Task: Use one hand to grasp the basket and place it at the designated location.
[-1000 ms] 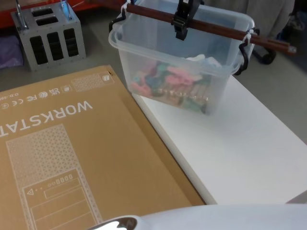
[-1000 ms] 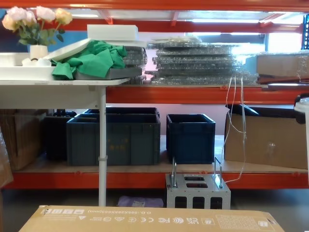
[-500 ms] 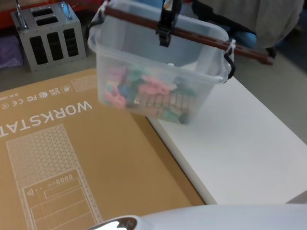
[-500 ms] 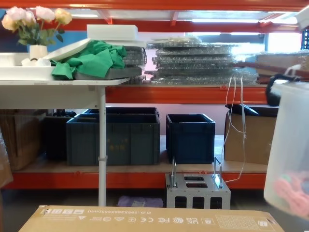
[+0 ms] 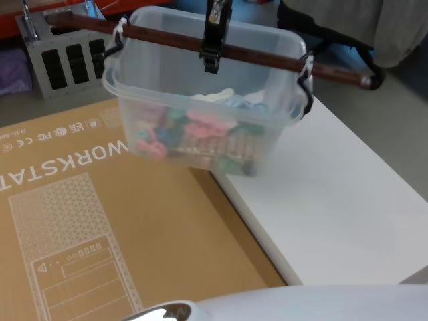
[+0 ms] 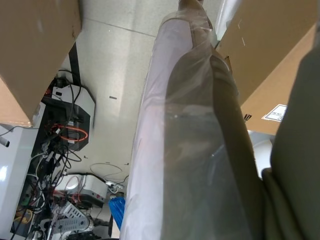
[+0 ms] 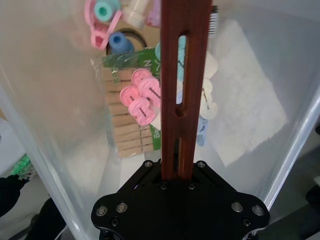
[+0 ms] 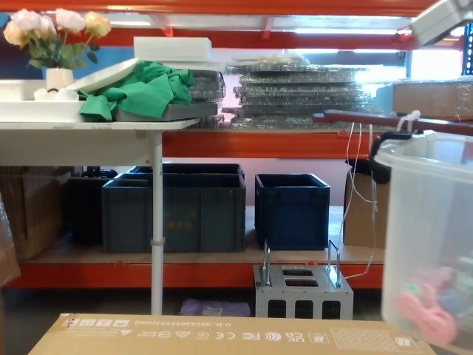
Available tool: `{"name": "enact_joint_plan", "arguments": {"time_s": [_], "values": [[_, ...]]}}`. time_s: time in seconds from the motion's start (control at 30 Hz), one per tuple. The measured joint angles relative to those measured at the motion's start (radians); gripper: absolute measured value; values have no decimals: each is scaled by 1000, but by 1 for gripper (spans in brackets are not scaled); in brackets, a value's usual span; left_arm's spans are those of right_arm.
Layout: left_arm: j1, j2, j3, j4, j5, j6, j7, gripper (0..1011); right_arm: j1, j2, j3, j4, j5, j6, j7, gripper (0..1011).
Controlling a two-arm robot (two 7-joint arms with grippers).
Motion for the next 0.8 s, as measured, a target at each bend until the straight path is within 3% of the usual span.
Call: {"name": "enact_joint_plan", "arguments": {"time_s": [0.8], "values": [[0, 0, 0, 0, 0, 0, 0, 0, 9, -48, -70, -70, 15, -41, -26, 0]]}}
